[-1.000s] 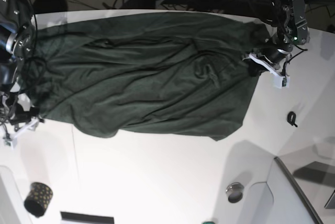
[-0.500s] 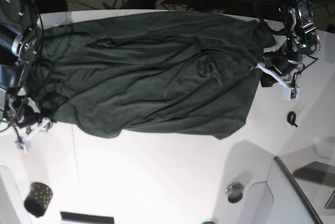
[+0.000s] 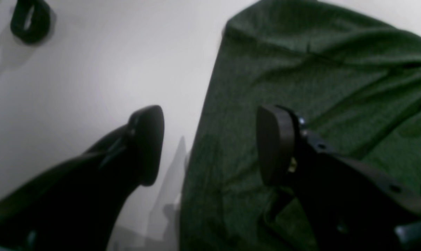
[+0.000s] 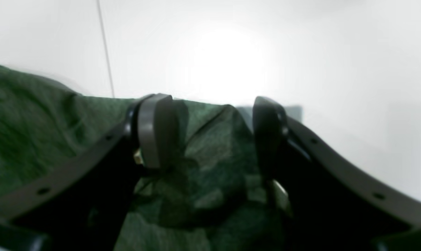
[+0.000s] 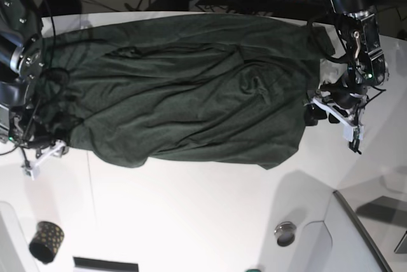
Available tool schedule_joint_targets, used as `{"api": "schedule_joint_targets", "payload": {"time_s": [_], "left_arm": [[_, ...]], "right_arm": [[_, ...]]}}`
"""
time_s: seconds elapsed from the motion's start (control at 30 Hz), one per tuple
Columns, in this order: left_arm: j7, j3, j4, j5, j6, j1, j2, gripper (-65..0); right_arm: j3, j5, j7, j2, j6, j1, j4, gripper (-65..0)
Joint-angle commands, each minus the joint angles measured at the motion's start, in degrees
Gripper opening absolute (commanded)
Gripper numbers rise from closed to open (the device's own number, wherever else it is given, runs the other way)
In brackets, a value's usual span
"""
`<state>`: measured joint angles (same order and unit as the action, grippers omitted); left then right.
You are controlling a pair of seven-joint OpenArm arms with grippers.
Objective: Layout the t-shirt on the table in an organized manner, then fold the t-shirt properly
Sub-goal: 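Lift the hem edge with both grippers and carry it toward the collar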
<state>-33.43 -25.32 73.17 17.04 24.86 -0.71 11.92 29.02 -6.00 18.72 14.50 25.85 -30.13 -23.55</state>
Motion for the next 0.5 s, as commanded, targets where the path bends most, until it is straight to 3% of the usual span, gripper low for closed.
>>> {"api": "schedule_joint_targets", "payload": {"time_s": [0.0, 0.07, 0.2, 0.23, 0.33, 0.47], "left_arm": [[1.12, -0.13, 0.28, 0.76, 0.15, 1.11, 0.78, -24.5], [1.12, -0.13, -1.30, 0.76, 0.15, 2.07, 0.78, -24.5], [1.12, -0.13, -5.69, 0.68, 0.15, 5.68, 0.78, -24.5], [1.21, -0.13, -7.10, 0.68, 0.15, 7.00, 0.78, -24.4], [1.30, -0.04, -12.73, -1.35, 0.06, 12.01, 0.60, -23.9], [1.56, -0.04, -21.96, -11.54, 0.06, 20.62, -1.07, -23.9]], "right_arm": [[-0.05, 0.07, 0.05, 0.84, -0.40, -0.95, -0.32, -31.1], [0.13, 0.07, -0.04, 0.84, -0.40, -0.86, -0.32, -34.4], [0.22, 0.07, -0.04, 0.75, -0.13, -1.12, -0.49, -60.2], [0.13, 0.07, 0.05, 0.75, -0.13, -1.12, -0.49, -62.6], [0.04, 0.07, 0.05, 0.75, -0.04, -1.12, -0.58, -63.5], [0.04, 0.07, 0.05, 0.75, 0.04, -1.12, -1.72, -63.6]]}}
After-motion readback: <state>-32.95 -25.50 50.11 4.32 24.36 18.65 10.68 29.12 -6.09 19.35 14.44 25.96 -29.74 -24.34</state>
